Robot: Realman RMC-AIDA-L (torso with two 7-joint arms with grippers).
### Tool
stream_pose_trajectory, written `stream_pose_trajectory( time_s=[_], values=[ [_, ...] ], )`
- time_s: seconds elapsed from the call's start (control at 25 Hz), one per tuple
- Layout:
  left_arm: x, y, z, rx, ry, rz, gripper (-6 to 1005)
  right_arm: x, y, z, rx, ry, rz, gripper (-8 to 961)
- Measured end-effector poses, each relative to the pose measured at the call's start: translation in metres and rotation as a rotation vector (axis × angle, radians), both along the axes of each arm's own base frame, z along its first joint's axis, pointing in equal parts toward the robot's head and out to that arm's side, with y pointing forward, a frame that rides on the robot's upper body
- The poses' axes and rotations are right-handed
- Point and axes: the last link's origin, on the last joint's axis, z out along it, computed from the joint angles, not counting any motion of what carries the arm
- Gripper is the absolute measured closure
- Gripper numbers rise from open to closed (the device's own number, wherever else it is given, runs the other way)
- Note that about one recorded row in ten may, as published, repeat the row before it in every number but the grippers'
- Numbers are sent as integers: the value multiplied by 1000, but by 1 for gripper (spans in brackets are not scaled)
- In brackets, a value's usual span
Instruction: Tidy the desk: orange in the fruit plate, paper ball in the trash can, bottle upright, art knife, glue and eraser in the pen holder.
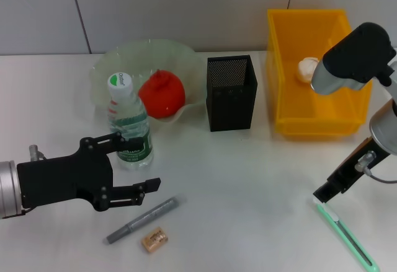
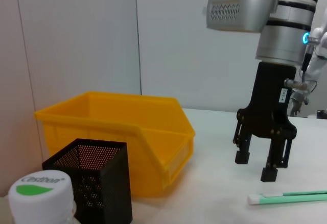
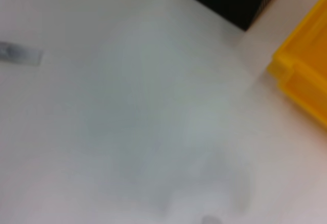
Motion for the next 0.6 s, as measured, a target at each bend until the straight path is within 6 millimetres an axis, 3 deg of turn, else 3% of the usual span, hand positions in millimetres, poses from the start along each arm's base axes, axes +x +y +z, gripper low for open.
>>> stream_pose_trajectory(
  time_s=[0.6],
  values=[
    [3,2,-1,-5,1,-9,191,10,-4,-9,-32,1,-63,265]
  ],
)
